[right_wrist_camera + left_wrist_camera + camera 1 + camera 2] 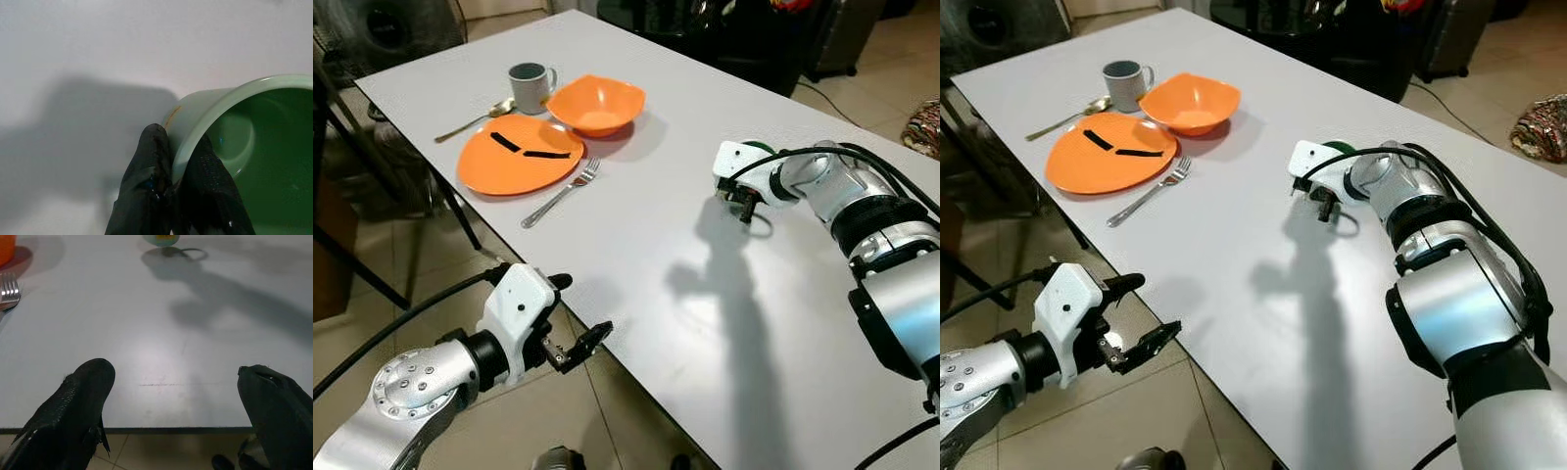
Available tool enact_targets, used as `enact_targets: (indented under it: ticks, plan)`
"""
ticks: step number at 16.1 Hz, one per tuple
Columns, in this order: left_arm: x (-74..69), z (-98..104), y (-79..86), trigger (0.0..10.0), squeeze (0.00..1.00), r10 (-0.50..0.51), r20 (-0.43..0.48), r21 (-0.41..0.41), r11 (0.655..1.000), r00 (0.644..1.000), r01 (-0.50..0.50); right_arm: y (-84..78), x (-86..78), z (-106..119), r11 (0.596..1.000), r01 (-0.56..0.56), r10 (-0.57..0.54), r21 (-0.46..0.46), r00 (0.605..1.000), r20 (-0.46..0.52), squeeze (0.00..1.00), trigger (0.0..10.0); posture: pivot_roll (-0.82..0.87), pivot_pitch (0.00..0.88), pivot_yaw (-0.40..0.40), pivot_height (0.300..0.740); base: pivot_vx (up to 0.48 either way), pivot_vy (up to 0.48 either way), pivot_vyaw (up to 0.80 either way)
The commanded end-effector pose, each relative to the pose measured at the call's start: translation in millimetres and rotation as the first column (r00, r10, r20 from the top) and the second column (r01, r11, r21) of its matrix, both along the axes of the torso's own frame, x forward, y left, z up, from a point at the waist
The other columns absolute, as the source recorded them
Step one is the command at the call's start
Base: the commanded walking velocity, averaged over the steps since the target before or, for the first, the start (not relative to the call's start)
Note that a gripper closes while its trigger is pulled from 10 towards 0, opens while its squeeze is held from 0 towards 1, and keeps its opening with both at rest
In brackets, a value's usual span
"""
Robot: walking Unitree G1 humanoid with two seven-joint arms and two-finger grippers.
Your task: Setting the table
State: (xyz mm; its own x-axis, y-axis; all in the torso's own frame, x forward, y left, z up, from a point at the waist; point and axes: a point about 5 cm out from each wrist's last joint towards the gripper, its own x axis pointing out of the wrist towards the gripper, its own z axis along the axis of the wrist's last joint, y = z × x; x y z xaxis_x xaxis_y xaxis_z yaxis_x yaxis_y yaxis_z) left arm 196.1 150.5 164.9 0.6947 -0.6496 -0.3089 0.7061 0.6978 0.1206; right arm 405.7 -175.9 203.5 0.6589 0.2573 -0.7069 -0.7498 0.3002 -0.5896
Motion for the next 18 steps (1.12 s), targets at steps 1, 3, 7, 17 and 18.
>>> enact_targets:
  ticks: [1,3,7,17,18]
  plan:
    - [-2.5,0,-1.5,10.0,0.00,-0.004,0.002,0.010,1.000,1.000,0.004,3.2,1.9,10,0.999,-0.028,0.028,-0.028,1.000,0.006,0.00,10.0,-0.07,0.122,0.005,0.740,0.000,0.000,0.00]
    - [-1.9,1,-2.1,10.0,0.00,-0.003,0.004,0.010,1.000,1.000,0.003,3.4,1.9,10,0.999,-0.029,0.029,-0.031,1.000,0.005,0.01,10.0,-0.07,0.121,0.004,0.740,0.000,0.000,0.00]
    - [-2.7,2,-4.0,10.0,0.00,-0.013,0.001,0.009,1.000,1.000,0.013,6.9,2.9,15,0.999,-0.044,0.044,-0.022,0.999,0.012,0.96,10.0,-0.07,0.116,0.007,0.740,0.000,0.000,0.00]
    - [10.7,8,0.1,10.0,0.00,0.031,0.062,0.004,0.999,0.998,-0.031,5.3,6.0,53,0.994,-0.095,0.089,0.058,0.992,0.092,0.22,10.0,-0.06,0.035,0.007,0.740,0.000,0.000,0.00]
    - [12.8,9,1.2,10.0,0.00,0.042,0.071,0.003,0.999,0.997,-0.042,4.0,6.2,58,0.992,-0.095,0.086,0.082,0.990,0.110,0.00,10.0,-0.06,0.035,0.007,0.740,0.000,0.000,0.00]
